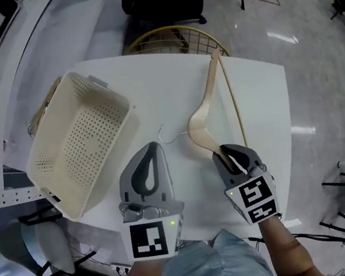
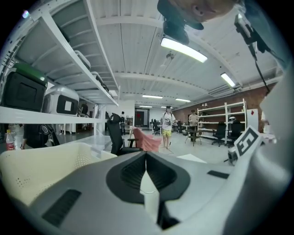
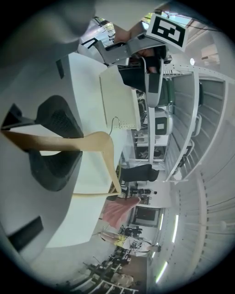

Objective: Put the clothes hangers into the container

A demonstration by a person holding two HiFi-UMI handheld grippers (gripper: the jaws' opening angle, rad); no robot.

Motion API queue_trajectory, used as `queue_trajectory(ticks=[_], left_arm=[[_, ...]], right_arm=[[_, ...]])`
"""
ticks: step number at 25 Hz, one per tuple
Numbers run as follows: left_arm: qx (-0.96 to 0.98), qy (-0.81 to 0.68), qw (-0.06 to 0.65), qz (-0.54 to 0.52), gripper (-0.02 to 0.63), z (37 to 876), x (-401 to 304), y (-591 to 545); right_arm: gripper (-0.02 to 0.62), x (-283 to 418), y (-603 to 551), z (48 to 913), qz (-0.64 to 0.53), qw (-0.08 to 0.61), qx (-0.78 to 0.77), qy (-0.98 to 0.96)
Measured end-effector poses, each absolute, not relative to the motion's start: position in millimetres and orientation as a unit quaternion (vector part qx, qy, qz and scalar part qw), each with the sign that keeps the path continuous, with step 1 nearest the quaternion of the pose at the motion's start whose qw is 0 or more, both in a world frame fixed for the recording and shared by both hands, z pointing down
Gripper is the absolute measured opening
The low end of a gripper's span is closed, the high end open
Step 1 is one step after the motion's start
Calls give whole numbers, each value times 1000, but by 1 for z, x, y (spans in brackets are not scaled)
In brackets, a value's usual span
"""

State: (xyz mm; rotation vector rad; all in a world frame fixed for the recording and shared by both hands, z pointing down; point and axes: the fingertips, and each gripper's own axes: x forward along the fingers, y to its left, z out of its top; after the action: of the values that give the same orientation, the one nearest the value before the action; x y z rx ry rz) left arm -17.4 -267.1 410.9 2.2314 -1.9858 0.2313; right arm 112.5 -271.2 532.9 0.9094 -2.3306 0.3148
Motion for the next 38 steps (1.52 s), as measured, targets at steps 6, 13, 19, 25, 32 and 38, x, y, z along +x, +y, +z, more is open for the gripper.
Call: queue_trajectory(ticks=[6, 13, 19, 25, 32, 38], left_arm=[[739, -670, 41, 56, 12, 373, -4, -241], [720, -691, -17, 57, 12, 335, 9, -194], [706, -705, -45, 46, 12, 314, 26, -157], [692, -719, -54, 40, 12, 300, 24, -132], [677, -733, -43, 48, 12, 297, 21, -97], [665, -744, -45, 53, 12, 298, -6, -81]], right_arm=[[95, 116, -262, 474, 78, 267, 343, -897], [95, 128, -235, 413, 44, 231, 334, -913], [95, 145, -217, 367, 0, 193, 332, -923], [95, 136, -200, 354, -6, 186, 315, -931], [95, 119, -167, 363, 2, 193, 280, -941], [95, 87, -156, 366, 5, 191, 263, -946]])
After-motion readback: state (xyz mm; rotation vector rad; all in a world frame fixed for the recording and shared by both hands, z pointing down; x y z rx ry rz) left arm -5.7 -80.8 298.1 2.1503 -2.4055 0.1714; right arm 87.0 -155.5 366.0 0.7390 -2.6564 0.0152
